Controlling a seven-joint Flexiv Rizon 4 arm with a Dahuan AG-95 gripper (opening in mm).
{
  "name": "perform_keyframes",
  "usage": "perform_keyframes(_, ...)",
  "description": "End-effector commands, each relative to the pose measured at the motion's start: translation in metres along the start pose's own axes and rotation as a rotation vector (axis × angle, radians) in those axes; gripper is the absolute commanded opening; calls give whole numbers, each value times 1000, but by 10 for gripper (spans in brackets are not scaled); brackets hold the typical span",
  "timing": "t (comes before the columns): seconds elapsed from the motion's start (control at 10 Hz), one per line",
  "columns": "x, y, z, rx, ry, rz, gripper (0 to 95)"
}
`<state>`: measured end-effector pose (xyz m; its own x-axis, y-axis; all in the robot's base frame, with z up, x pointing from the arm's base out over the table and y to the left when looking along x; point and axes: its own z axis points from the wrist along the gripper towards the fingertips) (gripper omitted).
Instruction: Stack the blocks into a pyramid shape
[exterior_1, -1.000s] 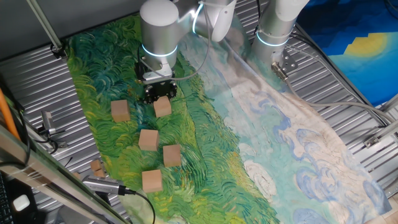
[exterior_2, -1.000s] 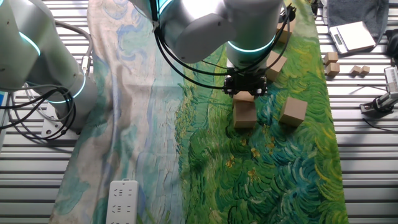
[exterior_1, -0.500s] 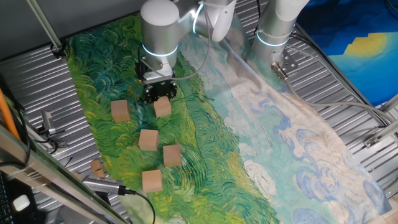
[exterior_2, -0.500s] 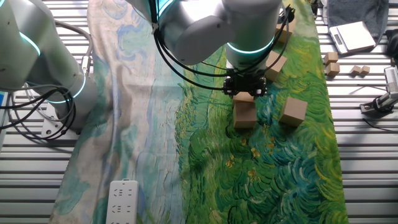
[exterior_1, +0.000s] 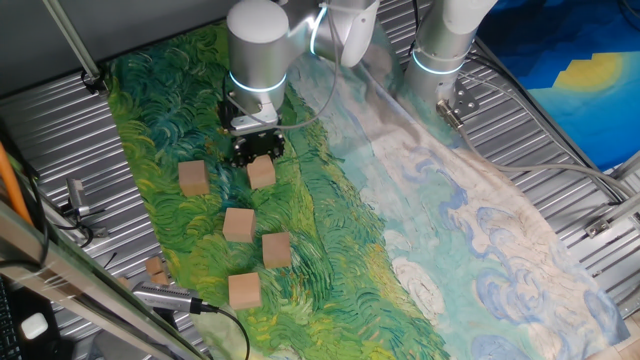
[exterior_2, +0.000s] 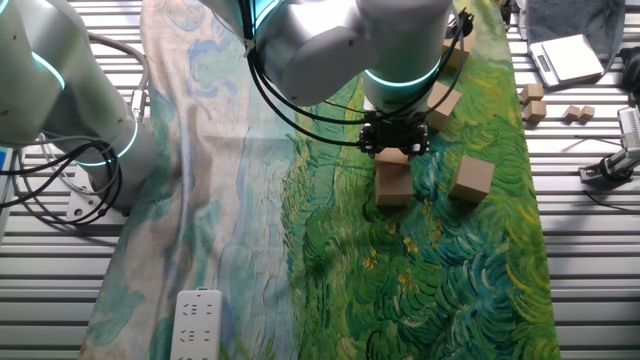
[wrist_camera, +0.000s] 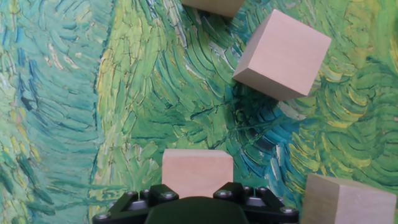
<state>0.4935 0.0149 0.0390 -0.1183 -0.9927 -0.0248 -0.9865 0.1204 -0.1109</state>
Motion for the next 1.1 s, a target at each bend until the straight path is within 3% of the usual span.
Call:
perform_keyframes(0.1,0,-1,0,1,-1,-6,190)
perform_keyframes(0.2,0,-1,0,1,-3,-10,380)
perform_keyframes(0.4,1,-1,-1,1,-12,-20,380)
perform_keyframes(0.6,2,-1,-1,5,-16,-33,0)
perform_keyframes(0.7,2,-1,-1,6,-15,-45,0)
perform_keyframes(0.8,3,-1,0,8,-18,-56,190)
perform_keyframes(1.1,4,-1,0,13,-20,-86,190)
